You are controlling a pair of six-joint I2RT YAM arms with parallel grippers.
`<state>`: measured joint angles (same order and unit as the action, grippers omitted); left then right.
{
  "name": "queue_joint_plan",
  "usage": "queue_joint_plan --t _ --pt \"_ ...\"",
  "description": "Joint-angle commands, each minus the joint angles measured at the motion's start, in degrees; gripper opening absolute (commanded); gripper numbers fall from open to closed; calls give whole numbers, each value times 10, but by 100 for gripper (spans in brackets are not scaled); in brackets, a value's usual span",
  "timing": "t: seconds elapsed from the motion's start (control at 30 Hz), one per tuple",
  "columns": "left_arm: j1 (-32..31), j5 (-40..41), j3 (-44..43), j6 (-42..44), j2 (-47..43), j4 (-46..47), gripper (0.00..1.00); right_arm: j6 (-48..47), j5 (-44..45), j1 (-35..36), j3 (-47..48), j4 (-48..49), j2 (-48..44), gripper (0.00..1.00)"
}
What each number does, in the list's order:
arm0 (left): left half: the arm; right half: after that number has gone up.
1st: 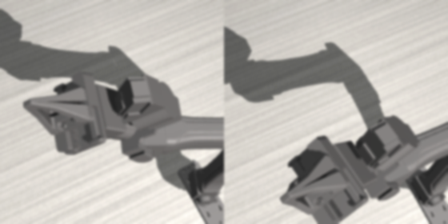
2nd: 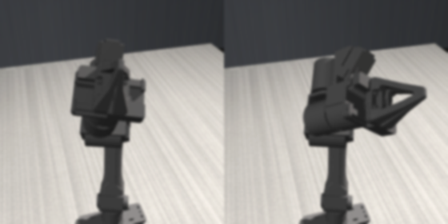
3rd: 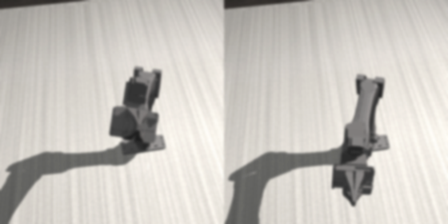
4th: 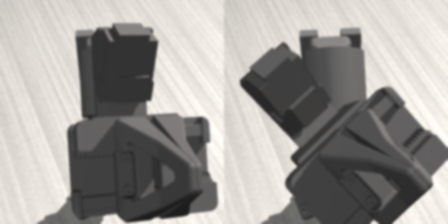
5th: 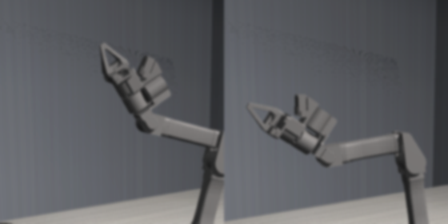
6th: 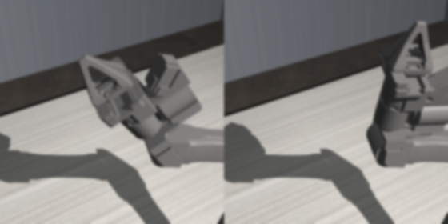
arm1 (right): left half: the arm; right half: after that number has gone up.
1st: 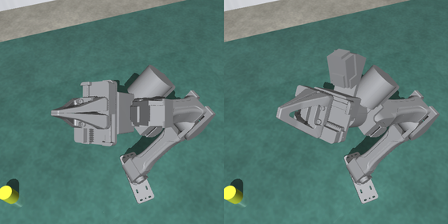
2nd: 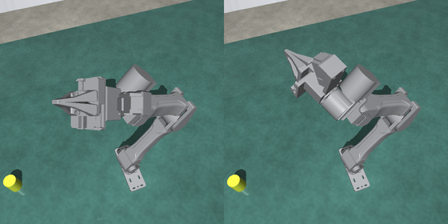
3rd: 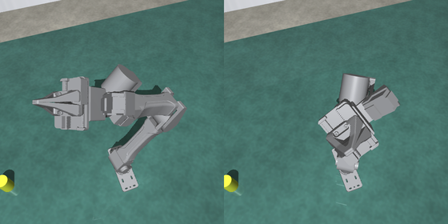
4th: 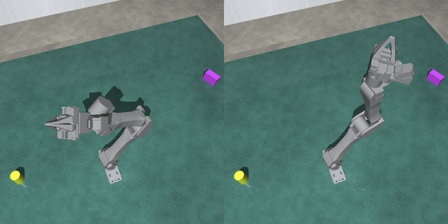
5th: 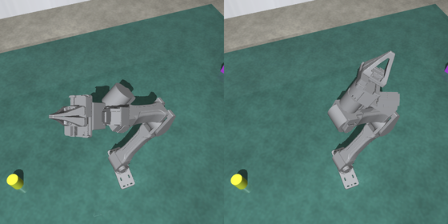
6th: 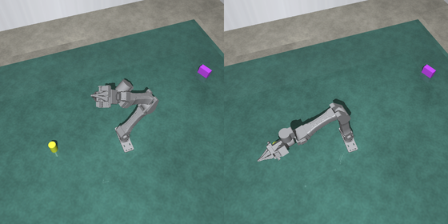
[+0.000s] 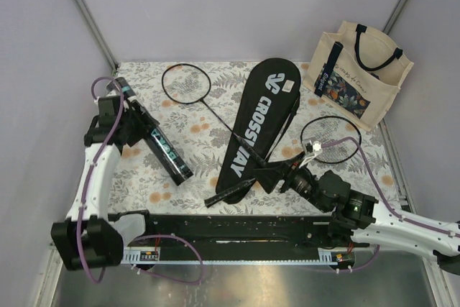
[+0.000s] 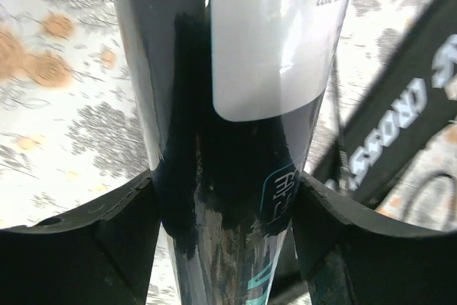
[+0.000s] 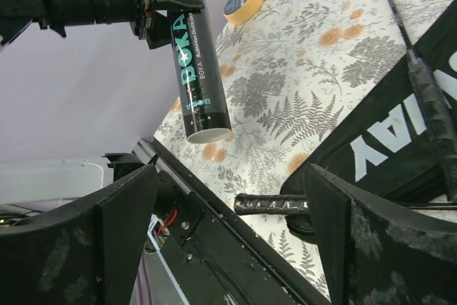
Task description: Pack up the badminton gear
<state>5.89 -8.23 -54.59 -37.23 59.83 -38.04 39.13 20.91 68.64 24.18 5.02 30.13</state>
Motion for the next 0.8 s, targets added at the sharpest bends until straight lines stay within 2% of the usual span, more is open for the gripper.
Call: queue_joint_plan --t 0.0,0.2,0.3,0.4,0.6,0.7,0.77 --pt "1 78 -48 95 100 3 27 -24 49 4 10 -47 -24 93" --pt "0 68 -100 100 233 7 33 -31 55 5 8 -102 -60 95" --pt "1 101 -129 103 286 -5 38 -35 68 4 3 -111 -74 96" --pt "1 113 -155 102 338 -15 47 -32 84 4 -9 -111 -79 96" --pt "1 119 -180 90 415 -33 53 -35 93 4 -1 -137 -81 95" --pt "1 124 -179 91 422 -36 61 -28 109 4 -1 -153 -86 95" --pt "1 122 -185 95 421 -42 72 -15 118 4 -4 -160 -88 95"
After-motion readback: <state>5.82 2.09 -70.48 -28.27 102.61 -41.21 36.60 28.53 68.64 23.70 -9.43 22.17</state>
